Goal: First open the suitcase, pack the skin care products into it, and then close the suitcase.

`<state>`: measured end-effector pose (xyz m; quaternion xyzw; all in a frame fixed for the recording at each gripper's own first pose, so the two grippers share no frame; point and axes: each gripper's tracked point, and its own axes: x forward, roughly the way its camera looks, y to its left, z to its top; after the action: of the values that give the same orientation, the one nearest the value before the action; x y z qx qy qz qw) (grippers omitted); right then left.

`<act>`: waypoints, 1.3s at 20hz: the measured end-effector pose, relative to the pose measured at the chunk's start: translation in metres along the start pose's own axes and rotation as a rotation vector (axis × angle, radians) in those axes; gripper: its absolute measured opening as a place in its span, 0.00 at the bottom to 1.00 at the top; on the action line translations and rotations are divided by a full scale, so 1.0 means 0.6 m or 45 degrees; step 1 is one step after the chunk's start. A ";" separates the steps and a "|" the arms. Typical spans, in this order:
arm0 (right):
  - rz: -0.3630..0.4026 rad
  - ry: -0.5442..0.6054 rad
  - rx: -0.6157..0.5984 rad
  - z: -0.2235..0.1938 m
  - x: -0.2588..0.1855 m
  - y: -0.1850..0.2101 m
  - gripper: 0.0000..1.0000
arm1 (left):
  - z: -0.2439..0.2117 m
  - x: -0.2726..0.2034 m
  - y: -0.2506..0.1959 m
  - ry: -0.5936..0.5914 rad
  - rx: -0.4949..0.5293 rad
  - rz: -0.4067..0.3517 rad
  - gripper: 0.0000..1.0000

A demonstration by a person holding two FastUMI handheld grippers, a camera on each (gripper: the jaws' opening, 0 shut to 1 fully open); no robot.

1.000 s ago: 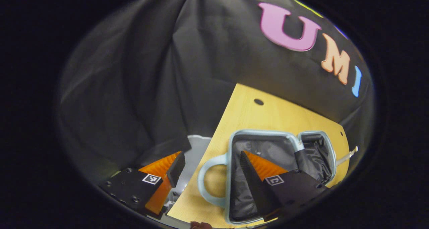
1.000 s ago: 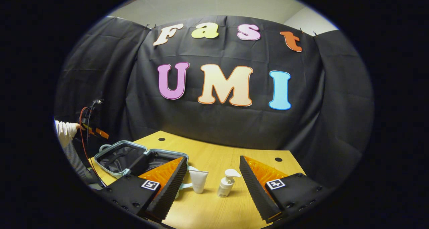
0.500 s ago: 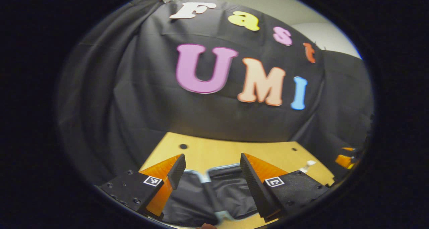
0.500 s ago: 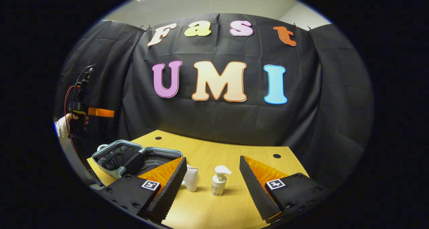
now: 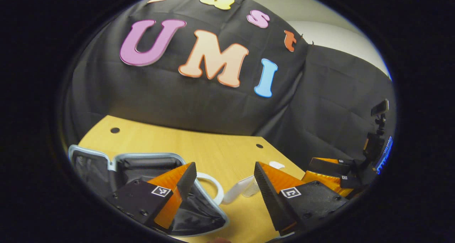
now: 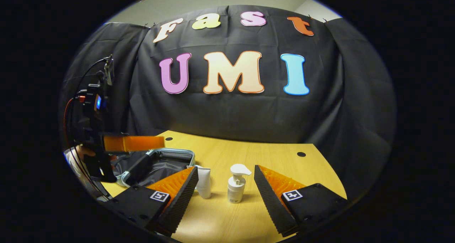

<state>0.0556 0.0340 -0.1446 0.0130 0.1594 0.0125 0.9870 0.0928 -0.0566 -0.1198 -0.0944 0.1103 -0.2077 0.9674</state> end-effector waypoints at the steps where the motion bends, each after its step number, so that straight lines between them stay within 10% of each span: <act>1: -0.008 0.013 0.002 -0.017 0.008 -0.007 0.99 | -0.022 0.018 -0.014 0.034 -0.009 -0.014 0.96; 11: -0.024 0.155 0.025 -0.150 0.089 -0.034 1.00 | -0.181 0.131 -0.030 0.205 -0.022 -0.014 0.94; 18: -0.005 0.194 0.053 -0.187 0.135 -0.040 0.99 | -0.172 0.144 -0.010 0.181 0.007 0.011 0.37; 26: 0.019 0.206 0.096 -0.213 0.220 -0.036 0.99 | -0.080 0.093 0.001 0.149 -0.076 0.002 0.31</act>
<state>0.1412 0.0188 -0.3079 0.0503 0.2391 0.0151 0.9696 0.1307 -0.0860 -0.1754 -0.1107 0.1729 -0.2087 0.9562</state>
